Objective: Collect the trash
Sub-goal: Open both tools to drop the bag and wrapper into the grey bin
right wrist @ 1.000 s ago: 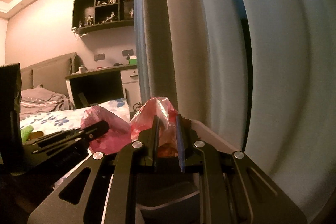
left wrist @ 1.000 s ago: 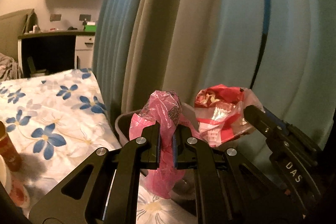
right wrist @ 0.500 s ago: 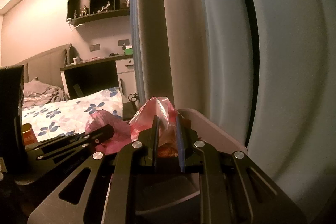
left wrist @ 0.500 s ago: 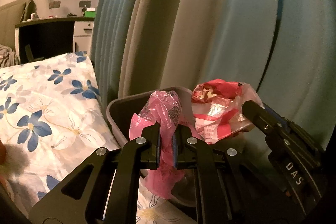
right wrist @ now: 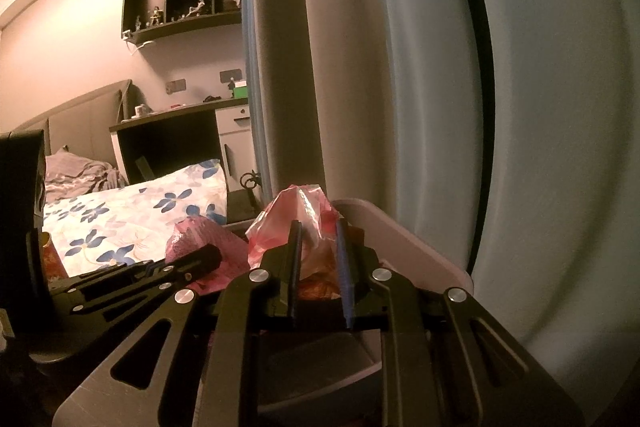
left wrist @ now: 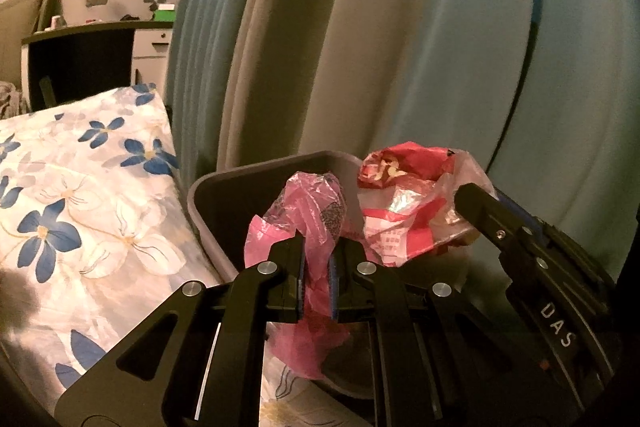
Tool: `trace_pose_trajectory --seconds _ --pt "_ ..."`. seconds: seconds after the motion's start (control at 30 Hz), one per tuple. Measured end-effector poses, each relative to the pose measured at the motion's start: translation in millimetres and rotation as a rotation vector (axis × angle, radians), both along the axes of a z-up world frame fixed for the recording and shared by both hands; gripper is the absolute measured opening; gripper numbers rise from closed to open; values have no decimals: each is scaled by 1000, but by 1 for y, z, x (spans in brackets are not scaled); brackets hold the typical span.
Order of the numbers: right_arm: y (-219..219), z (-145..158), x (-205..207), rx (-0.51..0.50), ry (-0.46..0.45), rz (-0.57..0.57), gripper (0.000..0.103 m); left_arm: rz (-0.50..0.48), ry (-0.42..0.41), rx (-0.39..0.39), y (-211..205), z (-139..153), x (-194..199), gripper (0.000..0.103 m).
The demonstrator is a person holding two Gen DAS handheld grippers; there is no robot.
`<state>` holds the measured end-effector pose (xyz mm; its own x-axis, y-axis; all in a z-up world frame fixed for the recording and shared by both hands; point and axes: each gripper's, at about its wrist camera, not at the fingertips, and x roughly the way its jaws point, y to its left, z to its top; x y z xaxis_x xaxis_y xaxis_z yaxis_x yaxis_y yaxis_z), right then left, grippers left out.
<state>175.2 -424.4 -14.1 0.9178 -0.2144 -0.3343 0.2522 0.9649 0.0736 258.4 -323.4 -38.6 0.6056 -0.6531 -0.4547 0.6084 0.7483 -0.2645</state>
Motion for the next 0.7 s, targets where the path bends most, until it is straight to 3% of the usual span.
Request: trace_pose_trajectory --seconds 0.1,0.2,0.23,0.27,0.37,0.43,0.57,0.7 --pt "-1 0 -1 4 1 -1 19 -18 9 -4 -1 -2 1 9" --pt "-3 -1 -3 9 0 -5 22 -33 16 -1 -1 -4 2 19" --pt "-3 -1 -5 11 -2 -4 23 -29 14 1 0 -5 2 31" --pt "-4 -1 -5 14 -5 -5 26 -20 9 1 3 -4 2 50" --pt "-7 -1 -6 16 -8 -12 27 28 -15 -18 15 -1 -2 75" --pt "-8 0 -6 19 -11 -13 28 54 -15 -22 22 0 -2 85" --pt "-7 2 -10 20 -24 -23 39 58 13 -53 32 -1 0 90" --pt "-8 5 -14 23 -29 -34 42 49 20 -49 32 -2 -1 90"
